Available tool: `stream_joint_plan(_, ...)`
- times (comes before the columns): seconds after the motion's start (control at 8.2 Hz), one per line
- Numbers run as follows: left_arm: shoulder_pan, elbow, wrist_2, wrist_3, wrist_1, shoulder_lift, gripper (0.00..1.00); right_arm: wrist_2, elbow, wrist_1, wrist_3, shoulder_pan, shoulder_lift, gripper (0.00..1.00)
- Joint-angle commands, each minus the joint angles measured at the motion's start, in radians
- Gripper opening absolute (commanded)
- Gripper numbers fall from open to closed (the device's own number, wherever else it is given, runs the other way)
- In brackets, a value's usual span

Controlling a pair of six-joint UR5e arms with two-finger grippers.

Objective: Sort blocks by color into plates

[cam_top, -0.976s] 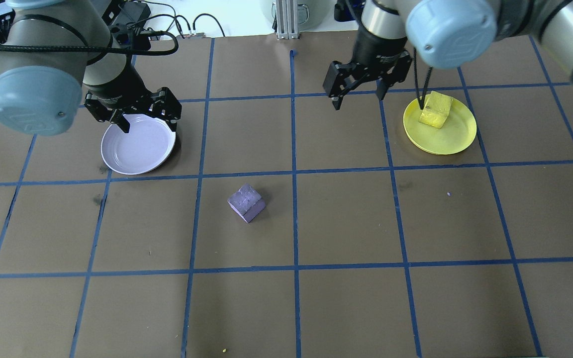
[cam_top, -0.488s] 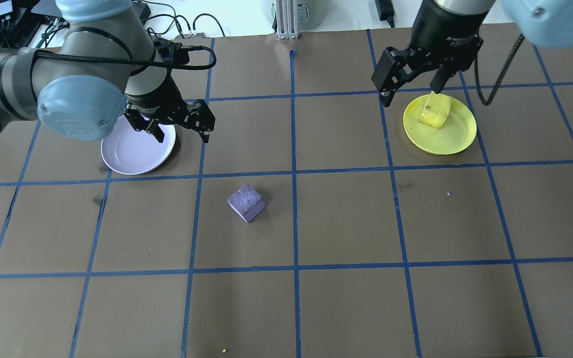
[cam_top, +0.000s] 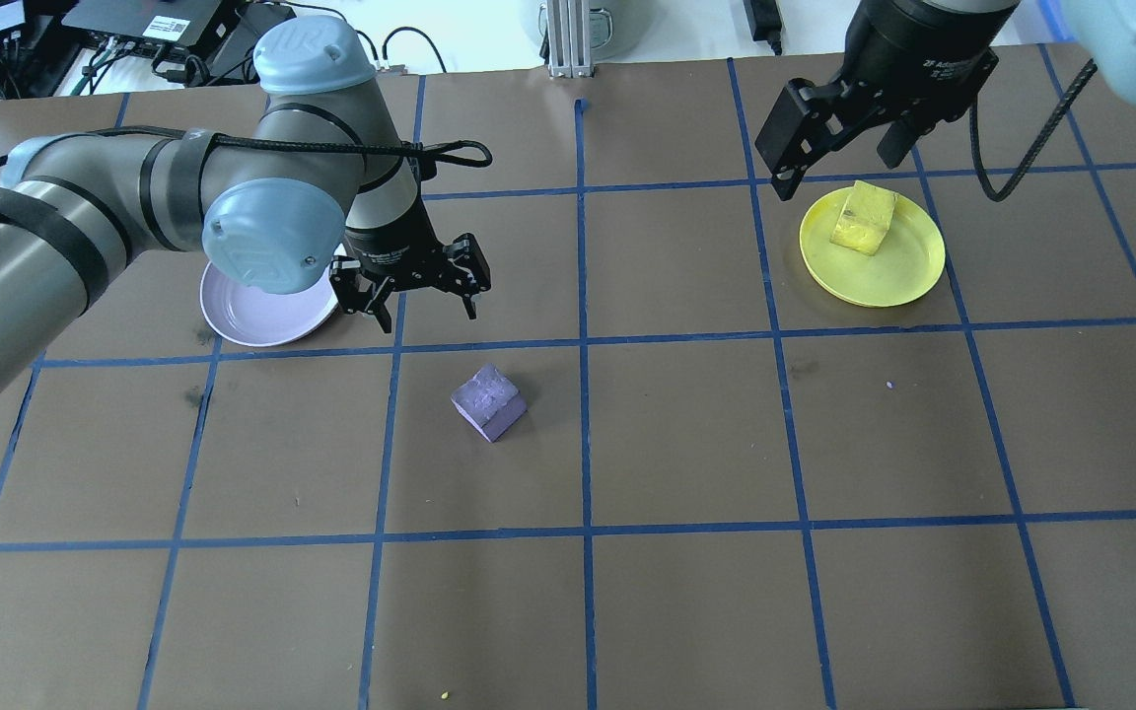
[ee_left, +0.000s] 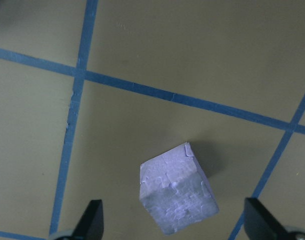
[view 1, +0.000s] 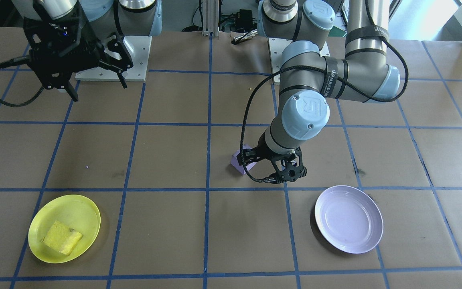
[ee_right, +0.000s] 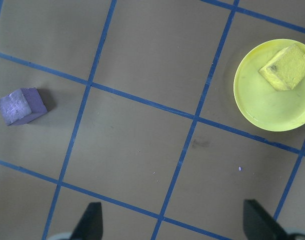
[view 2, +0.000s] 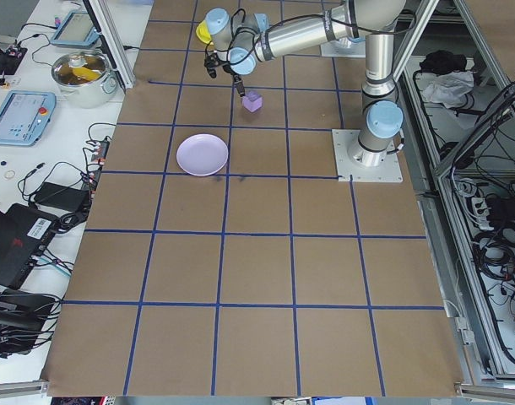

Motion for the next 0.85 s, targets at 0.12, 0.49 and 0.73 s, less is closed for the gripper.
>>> stream_joint_plan(0.12,0.001,-0.004,-0.113,-0.225,-0.009,-0.072,1.00,-0.011,0.011,-0.002,0.001,-0.006,-0.014,1.00)
stream_joint_plan(0.49,0.002,-0.033,-0.096,-0.209,-0.023,-0.083,1.00,-0.002,0.010,-0.007,0.002,-0.012,-0.014,1.00)
stream_joint_plan(0.73,0.004,-0.053,-0.096,-0.209,-0.025,-0.087,1.00,-0.007,0.010,-0.007,0.002,-0.013,-0.017,1.00)
